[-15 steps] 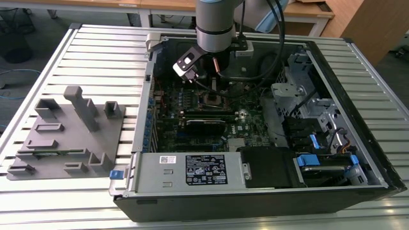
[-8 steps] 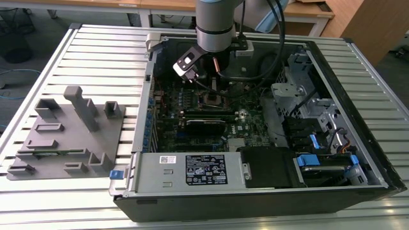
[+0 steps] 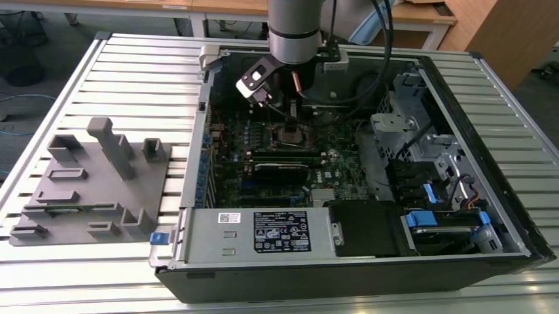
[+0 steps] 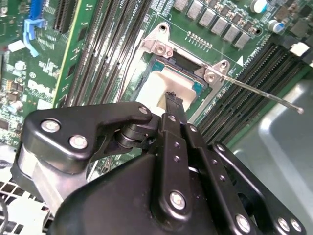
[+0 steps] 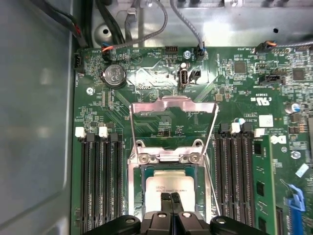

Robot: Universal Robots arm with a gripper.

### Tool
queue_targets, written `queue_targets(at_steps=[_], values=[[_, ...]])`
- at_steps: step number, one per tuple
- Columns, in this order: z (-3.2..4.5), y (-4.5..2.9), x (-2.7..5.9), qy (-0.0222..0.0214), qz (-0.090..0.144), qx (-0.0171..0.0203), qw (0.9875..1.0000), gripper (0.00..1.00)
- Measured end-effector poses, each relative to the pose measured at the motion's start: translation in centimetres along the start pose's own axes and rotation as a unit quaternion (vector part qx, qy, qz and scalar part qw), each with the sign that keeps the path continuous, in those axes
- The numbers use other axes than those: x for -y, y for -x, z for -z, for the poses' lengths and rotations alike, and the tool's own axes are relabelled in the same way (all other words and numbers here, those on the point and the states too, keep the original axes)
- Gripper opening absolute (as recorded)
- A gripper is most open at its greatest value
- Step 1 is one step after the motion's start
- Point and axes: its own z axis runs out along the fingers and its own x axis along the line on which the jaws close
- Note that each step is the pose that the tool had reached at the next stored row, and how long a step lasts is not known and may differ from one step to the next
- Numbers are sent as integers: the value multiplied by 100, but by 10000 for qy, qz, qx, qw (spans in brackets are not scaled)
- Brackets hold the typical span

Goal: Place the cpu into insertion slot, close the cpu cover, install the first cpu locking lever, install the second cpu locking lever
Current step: 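Place the cpu into insertion slot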

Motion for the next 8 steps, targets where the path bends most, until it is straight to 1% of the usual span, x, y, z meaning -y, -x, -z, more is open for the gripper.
queue_targets(at_steps=[8], values=[[189,4,-17,0,0,0,10000,11]])
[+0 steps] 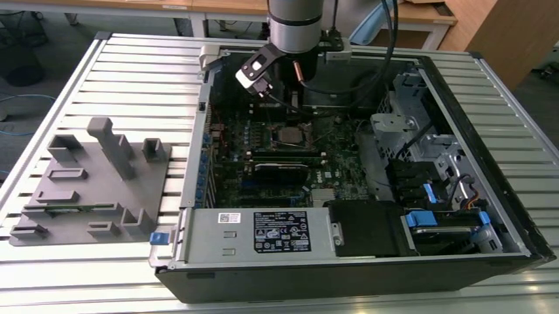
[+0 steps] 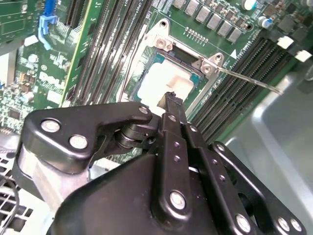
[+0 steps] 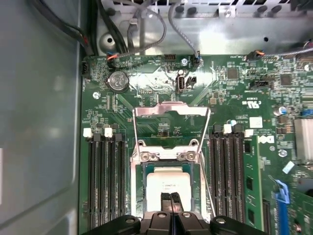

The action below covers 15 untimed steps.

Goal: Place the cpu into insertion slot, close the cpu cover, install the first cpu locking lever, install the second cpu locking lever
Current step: 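Place the cpu into insertion slot, then close the cpu cover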

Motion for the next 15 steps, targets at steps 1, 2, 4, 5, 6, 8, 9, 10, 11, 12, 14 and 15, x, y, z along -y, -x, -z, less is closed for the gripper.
queue_targets(at_steps=[1,2,4,5,6,8,9,10,11,12,14,15], values=[[27,0,-2,0,0,0,10000,11],[50,1,-5,0,0,0,10000,11],[92,2,-8,0,0,0,10000,11],[106,2,-10,0,0,0,10000,11],[107,2,-10,0,0,-1,10000,11],[107,2,-10,1,0,-2,10000,11],[108,2,-10,1,0,-1,10000,11],[126,3,-12,0,0,0,10000,11],[144,3,-13,0,0,0,10000,11],[144,3,-13,0,0,0,10000,11],[148,3,-13,-1,0,1,10000,11],[152,4,-13,-2,0,2,10000,11]])
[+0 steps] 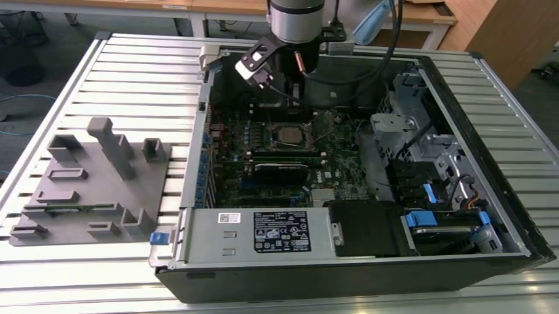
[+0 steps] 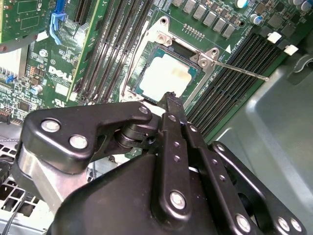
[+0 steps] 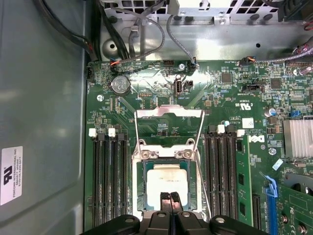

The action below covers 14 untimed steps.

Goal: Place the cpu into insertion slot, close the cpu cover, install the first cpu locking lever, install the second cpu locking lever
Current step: 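Close the cpu cover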

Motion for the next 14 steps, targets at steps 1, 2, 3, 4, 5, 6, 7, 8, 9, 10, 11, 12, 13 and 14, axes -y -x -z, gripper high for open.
queue_targets(at_steps=[1,2,3,4,5,6,7,8,9,10,11,12,13,14], values=[[4,0,0,0,0,-1,10000,11],[8,0,-1,1,0,-2,10000,11],[14,0,-2,0,0,-2,10000,11],[21,0,-2,-1,0,-2,10000,11],[28,0,-3,-2,0,-2,10000,11],[36,0,-4,-2,0,-2,10000,11],[45,0,-5,-2,0,-3,10000,11],[56,1,-6,-3,0,-2,10000,11],[67,1,-6,-4,0,-2,10000,11],[78,1,-7,-4,0,-2,10000,11],[91,1,-9,-4,0,-3,10000,11],[103,2,-10,-5,0,-3,10000,11],[116,2,-11,-5,0,-2,10000,11],[128,2,-12,-5,0,-2,10000,11]])
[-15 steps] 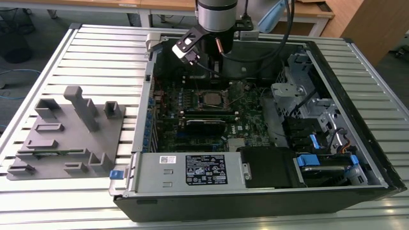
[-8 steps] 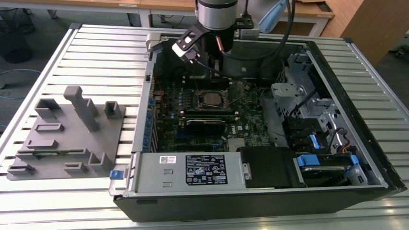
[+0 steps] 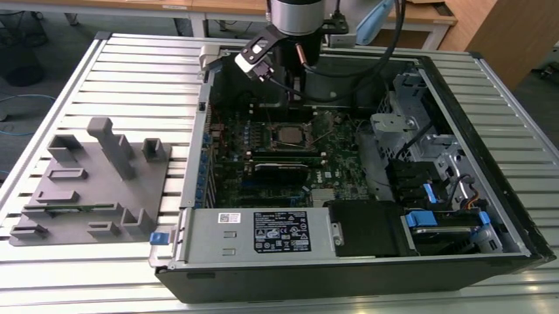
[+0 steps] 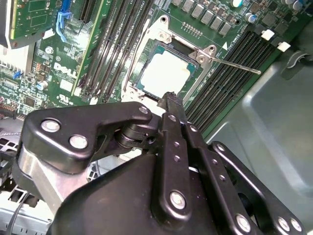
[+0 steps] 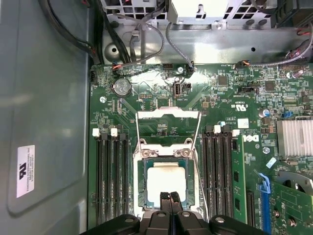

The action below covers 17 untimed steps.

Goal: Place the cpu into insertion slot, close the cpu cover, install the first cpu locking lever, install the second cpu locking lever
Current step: 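Close the cpu cover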

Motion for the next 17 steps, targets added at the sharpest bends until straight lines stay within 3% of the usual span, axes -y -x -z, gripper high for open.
queue_targets(at_steps=[9,17], values=[[76,2,-7,0,0,0,10000,11],[82,2,-11,-1,1,0,10000,11]])
